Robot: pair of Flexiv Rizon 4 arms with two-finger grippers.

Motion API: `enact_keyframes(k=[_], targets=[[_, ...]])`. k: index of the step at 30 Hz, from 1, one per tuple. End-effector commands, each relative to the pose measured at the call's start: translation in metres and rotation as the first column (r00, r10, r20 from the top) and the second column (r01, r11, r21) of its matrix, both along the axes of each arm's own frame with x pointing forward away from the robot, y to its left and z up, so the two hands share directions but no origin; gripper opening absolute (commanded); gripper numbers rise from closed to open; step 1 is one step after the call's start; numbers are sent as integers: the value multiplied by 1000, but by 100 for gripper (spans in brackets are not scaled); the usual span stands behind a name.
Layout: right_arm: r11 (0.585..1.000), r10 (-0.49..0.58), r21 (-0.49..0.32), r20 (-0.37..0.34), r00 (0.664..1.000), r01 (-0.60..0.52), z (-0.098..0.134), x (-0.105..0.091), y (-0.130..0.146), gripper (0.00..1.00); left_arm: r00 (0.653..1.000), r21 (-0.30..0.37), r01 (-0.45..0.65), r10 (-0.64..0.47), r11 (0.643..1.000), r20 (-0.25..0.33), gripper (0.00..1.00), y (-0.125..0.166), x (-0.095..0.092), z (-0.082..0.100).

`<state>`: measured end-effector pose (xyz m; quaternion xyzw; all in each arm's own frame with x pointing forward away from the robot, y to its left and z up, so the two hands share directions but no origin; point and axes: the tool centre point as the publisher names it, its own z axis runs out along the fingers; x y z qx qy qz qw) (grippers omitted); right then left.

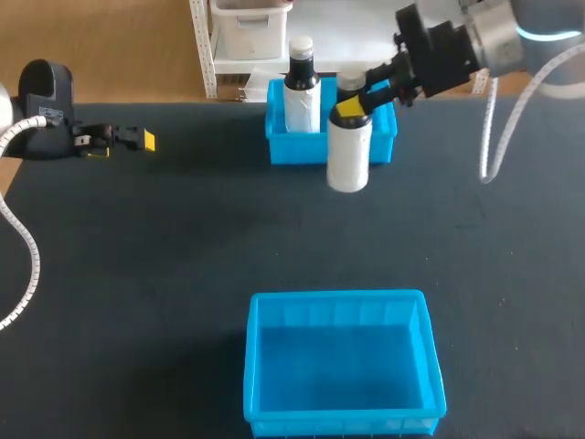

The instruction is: Pick up the bottle, and place it in the far bin if it is heavy, or in the near bin if it is light.

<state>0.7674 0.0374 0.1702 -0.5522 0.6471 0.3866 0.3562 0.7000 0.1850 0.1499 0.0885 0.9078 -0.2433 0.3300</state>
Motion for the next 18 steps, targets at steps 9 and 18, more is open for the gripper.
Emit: enact_keyframes(k=[9, 18], targets=[[993, -115, -34, 27, 993, 116, 47, -27, -75, 44, 1000, 0, 0, 0, 1000, 0, 100, 0, 0, 0], [982, -178, -64, 34, 983, 180, 62, -47, -116, 43, 1000, 0, 0, 0, 1000, 0, 100, 0, 0, 0]])
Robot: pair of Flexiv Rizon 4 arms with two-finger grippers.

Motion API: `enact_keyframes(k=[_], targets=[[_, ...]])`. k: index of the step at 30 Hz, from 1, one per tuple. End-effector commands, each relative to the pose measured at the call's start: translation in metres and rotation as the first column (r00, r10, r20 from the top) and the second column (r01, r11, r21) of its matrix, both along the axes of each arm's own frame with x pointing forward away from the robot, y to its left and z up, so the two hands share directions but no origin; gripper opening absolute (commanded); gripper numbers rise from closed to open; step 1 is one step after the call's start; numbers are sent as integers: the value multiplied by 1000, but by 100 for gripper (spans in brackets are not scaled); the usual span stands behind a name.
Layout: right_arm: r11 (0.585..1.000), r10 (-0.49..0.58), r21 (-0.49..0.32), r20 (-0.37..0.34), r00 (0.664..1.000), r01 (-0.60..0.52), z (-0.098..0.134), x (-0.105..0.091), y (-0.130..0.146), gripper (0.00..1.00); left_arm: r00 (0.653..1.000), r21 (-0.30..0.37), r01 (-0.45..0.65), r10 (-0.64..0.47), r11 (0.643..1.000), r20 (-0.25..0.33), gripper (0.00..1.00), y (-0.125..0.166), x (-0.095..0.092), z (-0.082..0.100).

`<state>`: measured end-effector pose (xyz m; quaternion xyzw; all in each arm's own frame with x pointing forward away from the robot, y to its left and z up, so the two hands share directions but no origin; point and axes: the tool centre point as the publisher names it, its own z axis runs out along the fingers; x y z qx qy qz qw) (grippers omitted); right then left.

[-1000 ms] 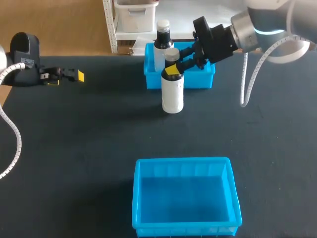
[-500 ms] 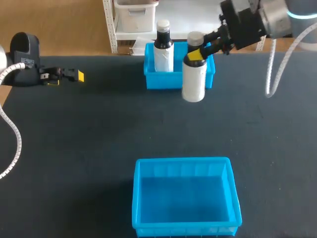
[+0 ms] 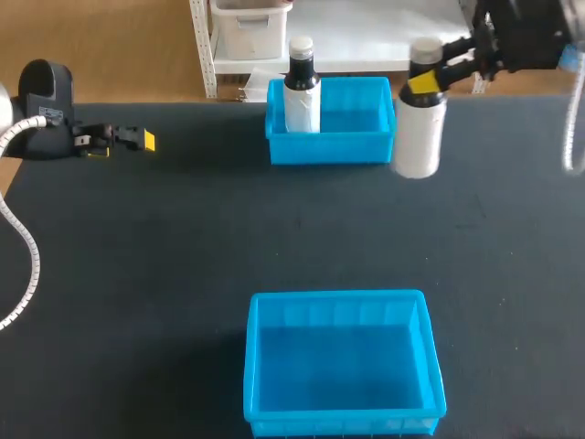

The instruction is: Pick up the bottle, and place it in the far bin if it is heavy, or in the near bin if it is light.

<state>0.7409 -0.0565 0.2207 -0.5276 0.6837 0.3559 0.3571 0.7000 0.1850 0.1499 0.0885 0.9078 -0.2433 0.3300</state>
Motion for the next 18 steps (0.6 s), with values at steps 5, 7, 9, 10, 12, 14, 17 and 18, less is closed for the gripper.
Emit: enact_keyframes(k=[5, 7, 9, 10, 12, 14, 17, 18], targets=[[995, -96, -34, 48, 994, 98, 21, -39, -39, 42, 1000, 0, 0, 0, 1000, 0, 100, 0, 0, 0], [995, -91, -39, 53, 994, 93, 24, -46, -41, 41, 1000, 0, 0, 0, 1000, 0, 100, 0, 0, 0], [996, -77, -43, 59, 995, 79, 29, -55, -43, 40, 1000, 0, 0, 0, 1000, 0, 100, 0, 0, 0], [996, -71, -43, 59, 996, 73, 30, -58, -43, 40, 1000, 0, 0, 0, 1000, 0, 100, 0, 0, 0], [998, -50, -44, 60, 997, 52, 33, -69, -43, 42, 1000, 0, 0, 0, 1000, 0, 100, 0, 0, 0], [998, -30, -45, 60, 998, 32, 36, -78, -41, 43, 1000, 0, 0, 0, 1000, 0, 100, 0, 0, 0], [999, 1, -38, 56, 998, 1, 38, -91, -36, 43, 1000, 0, 0, 0, 1000, 0, 100, 0, 0, 0], [999, 20, -35, 58, 998, -18, 41, -98, -31, 43, 1000, 0, 0, 0, 1000, 0, 100, 0, 0, 0]])
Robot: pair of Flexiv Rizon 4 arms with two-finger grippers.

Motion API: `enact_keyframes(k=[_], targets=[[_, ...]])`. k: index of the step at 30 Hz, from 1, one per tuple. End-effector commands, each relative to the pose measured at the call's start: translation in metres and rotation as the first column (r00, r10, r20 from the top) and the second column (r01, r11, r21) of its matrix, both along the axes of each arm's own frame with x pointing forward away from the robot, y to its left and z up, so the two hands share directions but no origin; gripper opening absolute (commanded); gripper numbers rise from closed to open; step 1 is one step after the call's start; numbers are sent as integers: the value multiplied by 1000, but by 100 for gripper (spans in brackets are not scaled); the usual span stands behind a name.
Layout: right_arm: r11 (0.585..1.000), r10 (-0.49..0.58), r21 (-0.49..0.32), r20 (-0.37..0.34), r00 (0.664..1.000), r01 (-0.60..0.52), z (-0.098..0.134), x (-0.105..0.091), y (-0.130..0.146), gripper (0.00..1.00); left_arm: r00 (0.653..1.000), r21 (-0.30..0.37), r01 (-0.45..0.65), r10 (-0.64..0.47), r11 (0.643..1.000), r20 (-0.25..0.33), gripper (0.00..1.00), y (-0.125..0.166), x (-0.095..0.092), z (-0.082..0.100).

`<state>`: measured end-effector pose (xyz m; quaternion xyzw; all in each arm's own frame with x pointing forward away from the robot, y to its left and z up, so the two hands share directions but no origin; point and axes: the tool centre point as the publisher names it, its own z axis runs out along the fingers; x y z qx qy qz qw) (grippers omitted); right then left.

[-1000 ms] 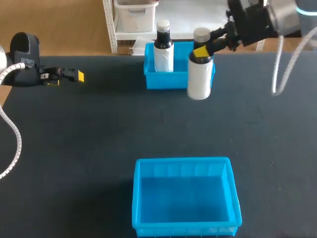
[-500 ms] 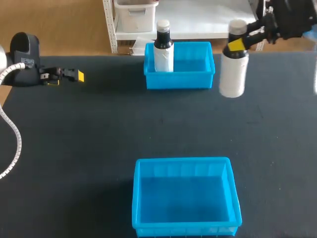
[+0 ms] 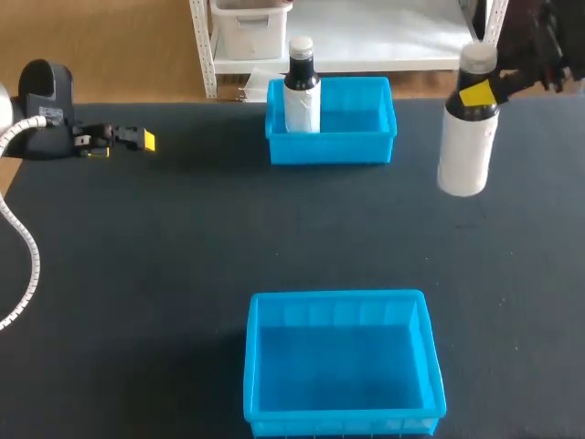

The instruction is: Pick up the bottle, and place it in the far bin if it is heavy, or in the near bin if it is light.

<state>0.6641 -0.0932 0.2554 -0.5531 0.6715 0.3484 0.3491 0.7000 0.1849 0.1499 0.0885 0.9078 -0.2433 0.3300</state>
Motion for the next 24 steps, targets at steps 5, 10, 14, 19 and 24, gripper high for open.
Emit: enact_keyframes(k=[5, 10, 14, 19, 24], targets=[[997, 73, 18, 38, 997, -74, 13, -50, 30, 42, 1000, 0, 0, 0, 1000, 0, 100, 0, 0, 0], [978, 204, 36, 29, 979, -205, 18, -85, 60, 43, 1000, 0, 0, 0, 1000, 0, 100, 0, 0, 0], [954, 293, 56, 11, 956, -293, 18, -109, 81, 42, 1000, 0, 0, 0, 1000, 0, 100, 0, 0, 0], [929, 366, 67, 0, 931, -365, 11, -135, 102, 42, 1000, 0, 0, 0, 1000, 0, 100, 0, 0, 0], [904, 422, 87, -18, 907, -419, -1, -157, 123, 42, 1000, 0, 0, 0, 1000, 0, 100, 0, 0, 0]])
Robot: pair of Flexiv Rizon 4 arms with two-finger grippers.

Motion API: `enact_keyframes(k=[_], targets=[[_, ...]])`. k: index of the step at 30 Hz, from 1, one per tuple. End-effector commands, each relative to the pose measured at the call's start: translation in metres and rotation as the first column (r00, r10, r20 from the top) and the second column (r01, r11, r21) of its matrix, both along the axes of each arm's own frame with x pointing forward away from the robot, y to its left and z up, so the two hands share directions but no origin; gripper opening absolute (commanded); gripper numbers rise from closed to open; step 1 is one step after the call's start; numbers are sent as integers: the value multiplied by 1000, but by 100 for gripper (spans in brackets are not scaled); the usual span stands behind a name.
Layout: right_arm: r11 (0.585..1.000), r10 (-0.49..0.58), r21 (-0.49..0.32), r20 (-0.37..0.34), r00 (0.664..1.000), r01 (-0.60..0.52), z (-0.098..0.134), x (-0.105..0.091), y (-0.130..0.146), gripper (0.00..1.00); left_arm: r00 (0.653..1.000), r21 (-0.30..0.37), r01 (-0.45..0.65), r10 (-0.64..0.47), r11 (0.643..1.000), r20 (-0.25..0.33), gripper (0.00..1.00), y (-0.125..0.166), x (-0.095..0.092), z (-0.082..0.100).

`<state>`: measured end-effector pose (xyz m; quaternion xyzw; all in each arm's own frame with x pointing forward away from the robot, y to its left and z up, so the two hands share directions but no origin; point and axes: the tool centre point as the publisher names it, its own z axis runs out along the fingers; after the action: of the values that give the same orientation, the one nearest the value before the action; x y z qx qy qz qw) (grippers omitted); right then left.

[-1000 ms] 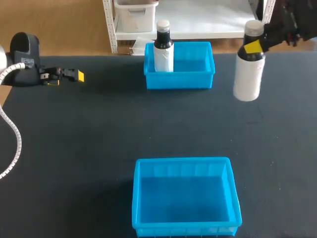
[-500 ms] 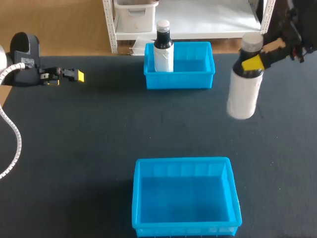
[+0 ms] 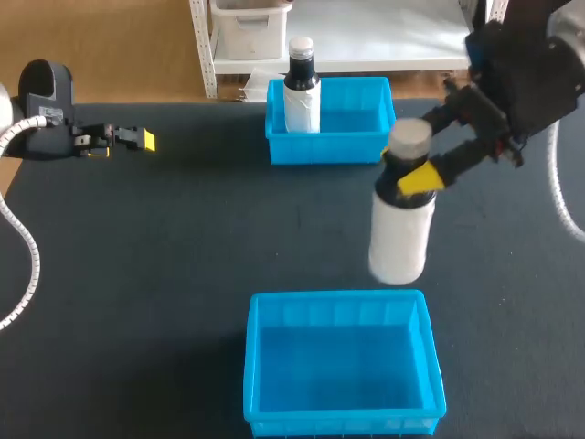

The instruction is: Pick up the bottle, and place it in the far bin if it is heavy, or in the near bin if it is light.

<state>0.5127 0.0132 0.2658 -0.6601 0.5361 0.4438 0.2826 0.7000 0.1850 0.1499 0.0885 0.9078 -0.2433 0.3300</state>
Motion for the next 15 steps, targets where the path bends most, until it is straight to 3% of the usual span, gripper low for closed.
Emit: enact_keyframes(k=[1, 15], targets=[[999, 33, 6, -13, 999, -33, -13, -8, 19, 42, 1000, 0, 0, 0, 1000, 0, 100, 0, 0, 0], [975, 222, 27, -38, 974, -221, -49, -56, 70, 41, 1000, 0, 0, 0, 1000, 0, 100, 0, 0, 0]])
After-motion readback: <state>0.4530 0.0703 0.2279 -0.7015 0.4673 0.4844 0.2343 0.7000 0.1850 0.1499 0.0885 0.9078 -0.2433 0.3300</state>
